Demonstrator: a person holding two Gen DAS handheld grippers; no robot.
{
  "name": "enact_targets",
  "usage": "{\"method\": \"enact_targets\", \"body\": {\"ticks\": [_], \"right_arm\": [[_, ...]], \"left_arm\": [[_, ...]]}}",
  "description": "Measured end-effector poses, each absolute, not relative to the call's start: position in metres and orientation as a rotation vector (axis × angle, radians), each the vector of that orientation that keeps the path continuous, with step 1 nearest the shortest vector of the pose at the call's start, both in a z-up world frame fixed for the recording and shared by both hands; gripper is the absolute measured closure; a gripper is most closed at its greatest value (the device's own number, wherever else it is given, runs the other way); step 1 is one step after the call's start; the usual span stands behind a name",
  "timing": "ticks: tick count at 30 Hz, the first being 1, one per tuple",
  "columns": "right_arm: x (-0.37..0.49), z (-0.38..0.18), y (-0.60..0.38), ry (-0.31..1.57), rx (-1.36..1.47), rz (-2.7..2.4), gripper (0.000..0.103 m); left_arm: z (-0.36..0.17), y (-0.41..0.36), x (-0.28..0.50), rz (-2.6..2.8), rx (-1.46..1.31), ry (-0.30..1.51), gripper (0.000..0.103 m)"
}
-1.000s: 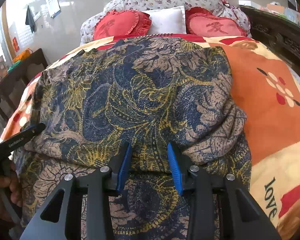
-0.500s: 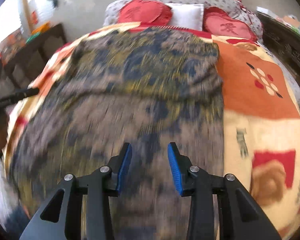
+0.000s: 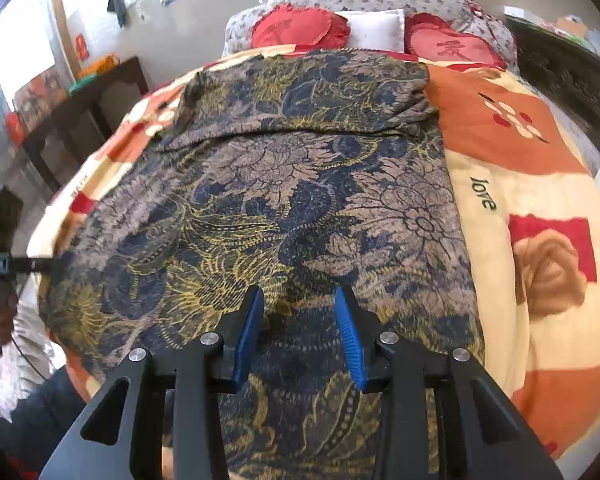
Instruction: Fold small clothes
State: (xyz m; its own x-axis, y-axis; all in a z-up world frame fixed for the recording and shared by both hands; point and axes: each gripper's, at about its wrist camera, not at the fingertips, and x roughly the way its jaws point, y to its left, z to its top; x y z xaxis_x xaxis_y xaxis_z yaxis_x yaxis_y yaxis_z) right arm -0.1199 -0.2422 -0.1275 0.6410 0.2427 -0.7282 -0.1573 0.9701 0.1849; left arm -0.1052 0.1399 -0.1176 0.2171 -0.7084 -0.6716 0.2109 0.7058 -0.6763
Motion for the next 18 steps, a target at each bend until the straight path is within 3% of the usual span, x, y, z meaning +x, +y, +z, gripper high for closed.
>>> {"method": "enact_targets", "body": {"ticks": [2, 6, 9, 18], "right_arm": [[-0.128, -0.125, -0.245, 0.828, 0.105, 0.231, 0.051], [-0.152, -0.115, -0.258, 0.768, 0.046, 0.176, 0.051], [-0.172, -0.111, -0.283, 0.746, 0.069, 0.102, 0.051], [-0.218, -0.144, -0.346, 0.823, 0.266, 0.005, 0.051]], "left_arm": [[-0.118, 0.14, -0.116, -0.685, -0.515, 1.205, 0.034], [-0.113, 0.144, -0.121, -0.606, -0.444, 1.197, 0.069], [-0.113, 0.143, -0.124, -0.551, -0.385, 1.181, 0.083], [-0.112, 0.125, -0.139, -0.457, -0.226, 1.113, 0.083]]}}
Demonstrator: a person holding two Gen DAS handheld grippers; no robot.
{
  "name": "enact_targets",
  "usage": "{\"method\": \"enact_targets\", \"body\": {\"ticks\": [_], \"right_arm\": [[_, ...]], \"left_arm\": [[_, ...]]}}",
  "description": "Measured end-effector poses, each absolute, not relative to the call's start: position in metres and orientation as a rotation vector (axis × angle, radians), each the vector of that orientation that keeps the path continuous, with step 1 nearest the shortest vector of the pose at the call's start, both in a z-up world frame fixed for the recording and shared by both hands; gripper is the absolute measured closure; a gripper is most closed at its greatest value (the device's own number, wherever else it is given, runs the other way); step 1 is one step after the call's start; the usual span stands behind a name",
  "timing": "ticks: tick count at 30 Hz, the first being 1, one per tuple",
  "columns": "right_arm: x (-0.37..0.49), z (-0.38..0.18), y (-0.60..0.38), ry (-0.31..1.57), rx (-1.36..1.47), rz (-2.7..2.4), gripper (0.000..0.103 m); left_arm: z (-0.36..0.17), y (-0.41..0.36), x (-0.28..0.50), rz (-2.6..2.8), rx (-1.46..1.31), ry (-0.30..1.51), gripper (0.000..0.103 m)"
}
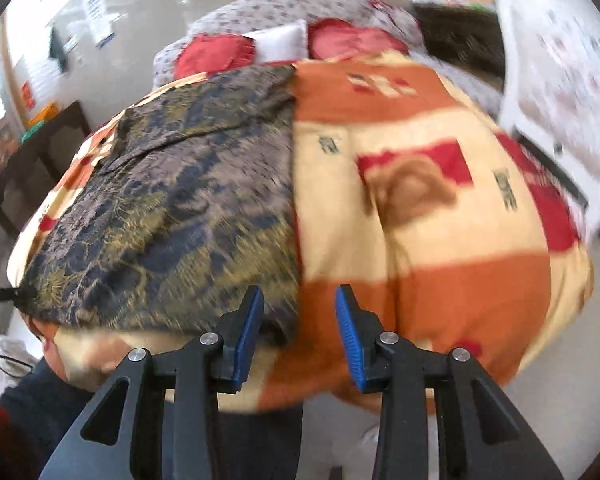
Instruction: Fold small clothes
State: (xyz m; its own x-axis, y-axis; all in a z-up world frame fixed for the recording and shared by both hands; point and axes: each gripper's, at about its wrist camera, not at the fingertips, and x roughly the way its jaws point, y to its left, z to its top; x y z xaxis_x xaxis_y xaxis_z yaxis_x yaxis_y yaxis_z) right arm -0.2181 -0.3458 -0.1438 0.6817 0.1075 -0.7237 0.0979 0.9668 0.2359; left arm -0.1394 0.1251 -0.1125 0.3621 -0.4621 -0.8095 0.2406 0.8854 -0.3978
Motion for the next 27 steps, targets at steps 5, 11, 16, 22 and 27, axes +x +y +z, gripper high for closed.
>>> {"method": "enact_targets", "body": {"ticks": [5, 11, 16, 22, 27], "right_arm": [[-0.213, -0.157, -0.351, 0.822, 0.351, 0.077, 0.051], [-0.2, -0.174, -0.359, 0.831, 0.523, 0.178, 0.051], [-0.206, -0.168, -0.358, 0.803, 0.545, 0.218, 0.081], [-0.231, -0.118, -0.343, 0.704, 0.404, 0.282, 0.083], [-0.261, -0.066, -0.331, 0.612, 0.319, 0.364, 0.083]], "left_arm": [[-0.112, 0.127, -0.141, -0.438, -0.248, 1.122, 0.09], [-0.108, 0.122, -0.146, -0.417, -0.24, 1.118, 0.095], [-0.101, 0.126, -0.151, -0.395, -0.258, 1.086, 0.097], [-0.064, 0.149, -0.164, -0.421, -0.321, 0.991, 0.097], [-0.031, 0.177, -0.185, -0.446, -0.399, 0.902, 0.098]]}}
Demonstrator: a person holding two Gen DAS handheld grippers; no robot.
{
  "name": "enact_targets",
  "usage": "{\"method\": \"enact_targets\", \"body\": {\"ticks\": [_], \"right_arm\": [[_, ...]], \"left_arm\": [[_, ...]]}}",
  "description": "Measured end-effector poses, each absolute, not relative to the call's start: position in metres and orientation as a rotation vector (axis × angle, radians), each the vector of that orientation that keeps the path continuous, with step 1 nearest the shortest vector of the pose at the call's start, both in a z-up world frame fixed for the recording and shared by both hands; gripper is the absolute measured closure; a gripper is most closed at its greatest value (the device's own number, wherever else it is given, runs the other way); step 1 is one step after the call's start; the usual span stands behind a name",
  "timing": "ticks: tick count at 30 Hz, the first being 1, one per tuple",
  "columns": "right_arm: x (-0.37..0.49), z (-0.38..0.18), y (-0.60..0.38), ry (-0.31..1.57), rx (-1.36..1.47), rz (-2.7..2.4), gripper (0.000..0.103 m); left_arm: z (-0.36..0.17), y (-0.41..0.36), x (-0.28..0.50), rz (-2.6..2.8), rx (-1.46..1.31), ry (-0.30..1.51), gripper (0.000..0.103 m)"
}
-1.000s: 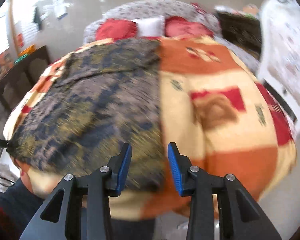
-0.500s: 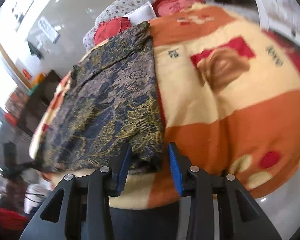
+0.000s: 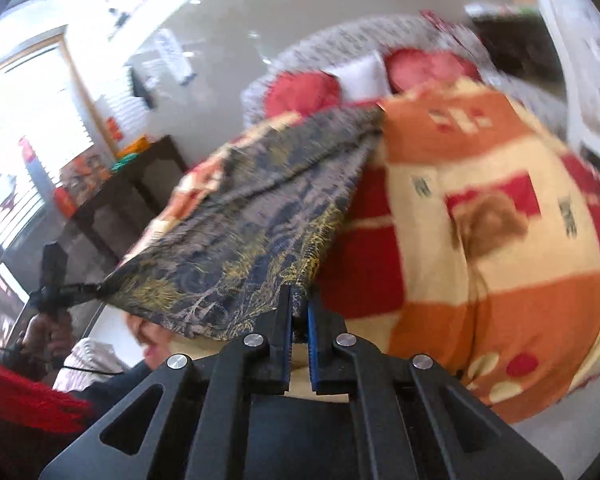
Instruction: Fold small clothes
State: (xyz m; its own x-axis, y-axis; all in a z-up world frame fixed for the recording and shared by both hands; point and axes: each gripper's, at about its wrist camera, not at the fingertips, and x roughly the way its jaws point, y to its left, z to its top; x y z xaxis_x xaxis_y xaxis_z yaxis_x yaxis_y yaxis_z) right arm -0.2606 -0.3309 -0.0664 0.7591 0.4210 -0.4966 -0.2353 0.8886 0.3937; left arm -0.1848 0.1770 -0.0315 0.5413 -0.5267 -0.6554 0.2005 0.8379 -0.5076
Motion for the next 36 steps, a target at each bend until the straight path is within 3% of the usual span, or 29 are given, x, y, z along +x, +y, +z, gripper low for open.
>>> {"method": "enact_targets", "body": {"ticks": [10, 15, 23, 31, 36], "right_arm": [[-0.307, -0.024, -0.364, 0.562, 0.386, 0.366, 0.083], [-0.3, -0.006, -0.375, 0.507, 0.427, 0.361, 0.083], [-0.186, -0.022, -0.387, 0.504, 0.531, 0.293, 0.083], [-0.005, -0.05, -0.405, 0.568, 0.602, 0.215, 0.083], [0.079, -0.076, -0.414, 0.639, 0.643, 0.182, 0.083]], "left_arm": [[0.014, 0.189, -0.238, -0.62, -0.444, 0.808, 0.097], [0.029, 0.191, -0.211, -0.636, -0.55, 0.722, 0.097], [0.002, 0.184, -0.064, -0.418, -0.643, 0.757, 0.097], [-0.014, 0.145, 0.112, -0.312, -0.562, 0.763, 0.097], [-0.058, 0.134, 0.192, -0.217, -0.546, 0.858, 0.096]]}}
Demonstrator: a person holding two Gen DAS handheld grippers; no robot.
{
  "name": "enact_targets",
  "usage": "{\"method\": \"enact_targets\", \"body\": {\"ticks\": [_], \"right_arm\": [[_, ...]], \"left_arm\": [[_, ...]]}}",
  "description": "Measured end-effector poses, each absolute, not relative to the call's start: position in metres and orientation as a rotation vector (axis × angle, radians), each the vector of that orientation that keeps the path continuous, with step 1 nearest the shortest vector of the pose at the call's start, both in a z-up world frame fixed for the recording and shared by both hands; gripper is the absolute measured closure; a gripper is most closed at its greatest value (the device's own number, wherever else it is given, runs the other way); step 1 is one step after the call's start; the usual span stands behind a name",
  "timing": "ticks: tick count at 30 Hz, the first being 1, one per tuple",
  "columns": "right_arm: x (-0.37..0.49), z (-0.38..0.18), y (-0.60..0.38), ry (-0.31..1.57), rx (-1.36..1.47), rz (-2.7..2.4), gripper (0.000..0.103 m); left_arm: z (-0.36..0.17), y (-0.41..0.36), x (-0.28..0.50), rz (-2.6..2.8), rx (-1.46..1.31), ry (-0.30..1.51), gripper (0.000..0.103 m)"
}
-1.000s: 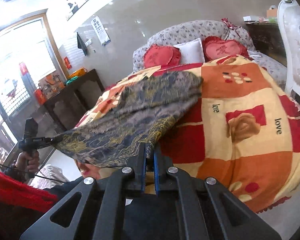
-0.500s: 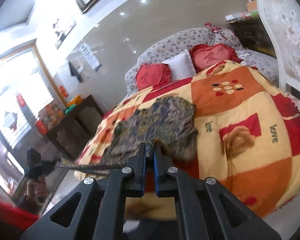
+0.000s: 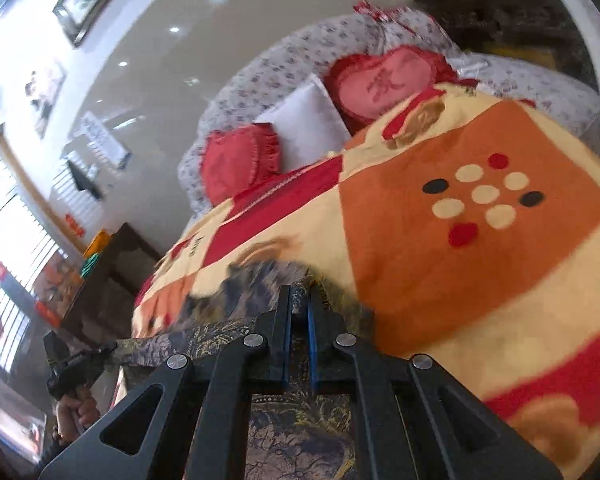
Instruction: Fold small clothes
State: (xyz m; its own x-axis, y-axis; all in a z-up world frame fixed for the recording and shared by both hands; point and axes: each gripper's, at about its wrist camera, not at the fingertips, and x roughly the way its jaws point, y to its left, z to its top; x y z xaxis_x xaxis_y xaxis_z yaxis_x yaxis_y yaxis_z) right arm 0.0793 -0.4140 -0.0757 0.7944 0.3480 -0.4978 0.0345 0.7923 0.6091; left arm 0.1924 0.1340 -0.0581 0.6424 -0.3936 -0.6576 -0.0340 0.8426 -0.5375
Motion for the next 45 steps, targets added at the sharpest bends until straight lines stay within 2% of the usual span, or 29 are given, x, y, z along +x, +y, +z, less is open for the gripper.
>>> {"method": "enact_targets", "body": {"ticks": [4, 8, 10, 11, 12, 14, 16, 17, 18, 20, 21, 24, 27, 28, 31, 32, 35, 36, 39, 45], "right_arm": [[0.121, -0.109, -0.414, 0.742, 0.687, 0.166, 0.082], [0.123, -0.119, -0.421, 0.749, 0.759, 0.188, 0.081], [0.113, -0.112, -0.424, 0.714, 0.765, 0.209, 0.08], [0.104, -0.104, -0.425, 0.689, 0.748, 0.209, 0.08], [0.095, -0.095, -0.426, 0.668, 0.725, 0.208, 0.078], [0.082, -0.079, -0.423, 0.639, 0.675, 0.202, 0.077], [0.072, -0.068, -0.419, 0.628, 0.628, 0.193, 0.076], [0.067, -0.062, -0.412, 0.628, 0.595, 0.19, 0.076], [0.066, -0.06, -0.404, 0.637, 0.564, 0.193, 0.076], [0.072, -0.063, -0.378, 0.709, 0.471, 0.2, 0.076], [0.079, -0.067, -0.358, 0.761, 0.393, 0.191, 0.076], [0.103, -0.089, -0.309, 0.914, 0.245, 0.2, 0.076], [0.13, -0.127, -0.275, 1.123, 0.122, 0.154, 0.076], [0.136, -0.13, -0.271, 1.122, 0.1, 0.143, 0.076], [0.164, -0.116, -0.272, 1.075, 0.125, 0.14, 0.076], [0.172, -0.098, -0.28, 0.973, 0.168, 0.144, 0.076], [0.17, -0.064, -0.303, 0.812, 0.236, 0.106, 0.075], [0.165, -0.057, -0.312, 0.782, 0.27, 0.114, 0.074], [0.144, -0.048, -0.332, 0.724, 0.308, 0.111, 0.073], [0.116, -0.06, -0.342, 0.693, 0.352, 0.078, 0.073]], "left_arm": [[-0.091, 0.129, 0.214, -0.177, -0.523, 0.961, 0.095], [-0.086, 0.139, 0.208, -0.211, -0.506, 0.959, 0.089], [-0.073, 0.144, 0.196, -0.164, -0.439, 0.937, 0.065], [-0.063, 0.149, 0.188, -0.131, -0.407, 0.903, 0.037], [-0.055, 0.155, 0.179, -0.102, -0.39, 0.86, 0.028], [-0.044, 0.164, 0.169, -0.023, -0.364, 0.816, 0.03], [-0.038, 0.158, 0.157, -0.021, -0.363, 0.795, 0.041], [-0.038, 0.142, 0.152, -0.068, -0.341, 0.803, 0.052], [-0.039, 0.128, 0.15, -0.101, -0.307, 0.821, 0.07], [-0.052, 0.079, 0.149, -0.193, -0.201, 0.908, 0.086], [-0.059, 0.06, 0.149, -0.217, -0.167, 0.949, 0.089], [-0.091, 0.009, 0.155, -0.217, -0.042, 1.079, 0.089], [-0.098, -0.013, 0.177, -0.157, 0.047, 1.084, 0.089], [-0.097, -0.015, 0.19, -0.146, 0.046, 1.09, 0.089], [-0.078, -0.005, 0.23, -0.097, 0.023, 1.048, 0.089], [-0.06, 0.006, 0.24, -0.045, 0.01, 0.99, 0.089], [-0.023, 0.039, 0.242, 0.043, -0.057, 0.867, 0.065], [-0.013, 0.05, 0.238, 0.045, -0.091, 0.833, 0.06], [-0.006, 0.065, 0.226, 0.03, -0.131, 0.801, 0.06], [-0.046, 0.033, 0.213, -0.064, -0.088, 0.853, 0.059]]}}
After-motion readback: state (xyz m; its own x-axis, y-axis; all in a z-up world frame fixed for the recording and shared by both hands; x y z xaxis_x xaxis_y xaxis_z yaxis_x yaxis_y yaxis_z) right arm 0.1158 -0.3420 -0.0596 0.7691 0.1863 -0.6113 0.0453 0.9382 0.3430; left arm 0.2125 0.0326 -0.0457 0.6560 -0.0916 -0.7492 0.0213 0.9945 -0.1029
